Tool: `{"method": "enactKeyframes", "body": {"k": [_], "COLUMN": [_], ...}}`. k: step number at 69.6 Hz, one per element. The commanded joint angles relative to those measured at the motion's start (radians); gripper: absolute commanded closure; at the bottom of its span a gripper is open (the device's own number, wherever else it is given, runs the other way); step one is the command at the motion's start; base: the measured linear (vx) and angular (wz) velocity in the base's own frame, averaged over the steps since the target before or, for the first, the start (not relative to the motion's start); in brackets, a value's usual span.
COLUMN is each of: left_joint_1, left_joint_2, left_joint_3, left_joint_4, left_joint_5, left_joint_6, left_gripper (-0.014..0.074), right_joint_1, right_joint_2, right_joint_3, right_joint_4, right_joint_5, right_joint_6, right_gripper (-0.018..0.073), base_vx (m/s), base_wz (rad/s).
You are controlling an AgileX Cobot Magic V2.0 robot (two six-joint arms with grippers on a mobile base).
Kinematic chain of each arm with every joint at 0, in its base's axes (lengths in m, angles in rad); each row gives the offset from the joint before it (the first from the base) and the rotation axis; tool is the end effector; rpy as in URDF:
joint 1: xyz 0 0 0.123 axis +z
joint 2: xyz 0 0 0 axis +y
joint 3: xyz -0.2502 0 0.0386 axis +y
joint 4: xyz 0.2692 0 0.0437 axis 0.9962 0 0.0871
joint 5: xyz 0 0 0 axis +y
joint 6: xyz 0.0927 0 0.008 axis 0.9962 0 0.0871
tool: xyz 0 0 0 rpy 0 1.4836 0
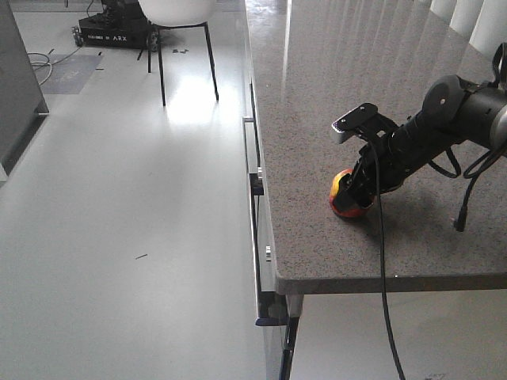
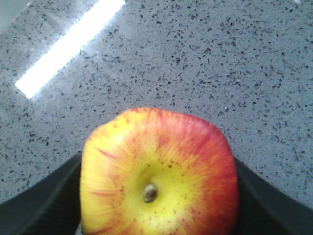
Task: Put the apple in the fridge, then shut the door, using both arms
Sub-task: 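Close the right gripper on the apple and lift it off the counter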
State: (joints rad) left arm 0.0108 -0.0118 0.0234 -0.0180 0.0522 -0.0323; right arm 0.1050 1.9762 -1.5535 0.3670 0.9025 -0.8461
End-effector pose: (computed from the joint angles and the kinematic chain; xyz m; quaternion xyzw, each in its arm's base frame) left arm 0.1121 0.0011 0.2013 -0.0210 0.6985 -0.0144 0.7152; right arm 0.4244 0.0711 0.1837 -0.3659 0.9022 0.0901 0.2097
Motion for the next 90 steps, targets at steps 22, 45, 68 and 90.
{"method": "enactKeyframes", "body": {"k": [22,45,68,90], "left_joint_1": [-0.001,-0.001,-0.001,-0.001], "left_joint_2": [-0.013,-0.013,-0.013,-0.013], "left_joint_3": [0.013,0.013,0.013,0.013], "left_joint_4": [-0.005,-0.005,-0.005,-0.005], "left_joint_5": [-0.072,-0.072,-0.072,-0.072], "left_joint_6": [-0.004,-0.004,-0.004,-0.004], "left_gripper": [0.0603,0.0603,0.0603,0.0603], "right_joint_1": [0.000,0.000,0.084,0.117], "right_joint_2": [-0.061,-0.222,-0.575,-0.887], "right_joint_3": [-0.030,-0.002,0.388,0.626], "right_joint_4": [0.062,0.173,0.386,0.374], "right_joint_5": [0.017,0.107,-0.021,-0.018], "right_joint_6": [0.040,0.216,0.131,0.219], "right_gripper": [0.0381,0.0445,0.0445,0.0445], "base_vx": [0.00,0.00,0.00,0.00], "base_wz": [0.00,0.00,0.00,0.00]}}
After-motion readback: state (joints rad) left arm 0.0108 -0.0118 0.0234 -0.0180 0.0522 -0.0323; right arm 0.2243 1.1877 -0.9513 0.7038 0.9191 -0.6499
